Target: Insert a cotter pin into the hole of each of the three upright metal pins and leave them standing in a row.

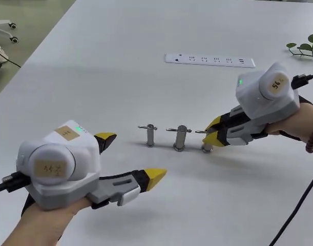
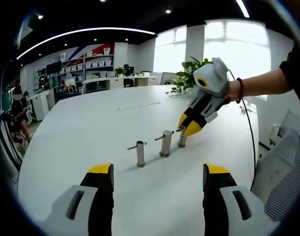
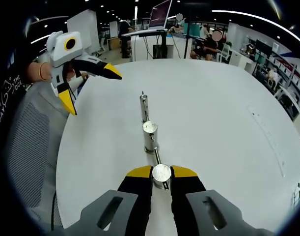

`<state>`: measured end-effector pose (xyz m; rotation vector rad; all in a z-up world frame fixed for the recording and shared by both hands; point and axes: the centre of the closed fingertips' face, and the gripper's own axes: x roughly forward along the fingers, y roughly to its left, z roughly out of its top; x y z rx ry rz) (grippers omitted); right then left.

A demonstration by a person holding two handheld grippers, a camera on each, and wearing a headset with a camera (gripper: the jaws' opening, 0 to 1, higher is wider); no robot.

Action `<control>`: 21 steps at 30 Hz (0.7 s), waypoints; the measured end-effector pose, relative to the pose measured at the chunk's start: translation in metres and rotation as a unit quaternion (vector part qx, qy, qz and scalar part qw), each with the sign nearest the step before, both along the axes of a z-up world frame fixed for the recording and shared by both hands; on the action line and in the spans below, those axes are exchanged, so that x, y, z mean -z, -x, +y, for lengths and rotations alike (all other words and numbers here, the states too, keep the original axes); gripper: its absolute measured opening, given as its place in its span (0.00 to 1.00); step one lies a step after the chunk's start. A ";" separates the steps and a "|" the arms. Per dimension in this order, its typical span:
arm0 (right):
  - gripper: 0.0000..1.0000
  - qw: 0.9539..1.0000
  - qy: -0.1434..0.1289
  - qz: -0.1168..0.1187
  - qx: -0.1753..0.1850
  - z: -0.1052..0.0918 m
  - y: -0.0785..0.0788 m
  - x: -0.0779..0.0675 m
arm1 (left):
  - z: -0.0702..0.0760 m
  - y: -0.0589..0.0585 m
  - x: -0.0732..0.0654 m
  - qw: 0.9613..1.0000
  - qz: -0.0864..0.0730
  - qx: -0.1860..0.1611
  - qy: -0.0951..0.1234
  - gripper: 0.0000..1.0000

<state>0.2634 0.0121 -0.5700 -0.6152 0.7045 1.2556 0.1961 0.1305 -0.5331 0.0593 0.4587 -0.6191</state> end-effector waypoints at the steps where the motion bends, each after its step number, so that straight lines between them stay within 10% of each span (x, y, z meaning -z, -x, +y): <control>1: 0.08 1.000 -0.001 0.001 0.001 0.000 -0.001 0.000 | 0.000 0.000 0.000 1.000 0.000 0.001 0.001 0.74; 21: 0.18 1.000 0.004 0.004 -0.001 -0.003 -0.002 0.000 | -0.001 0.001 0.002 1.000 0.005 0.005 -0.004 0.73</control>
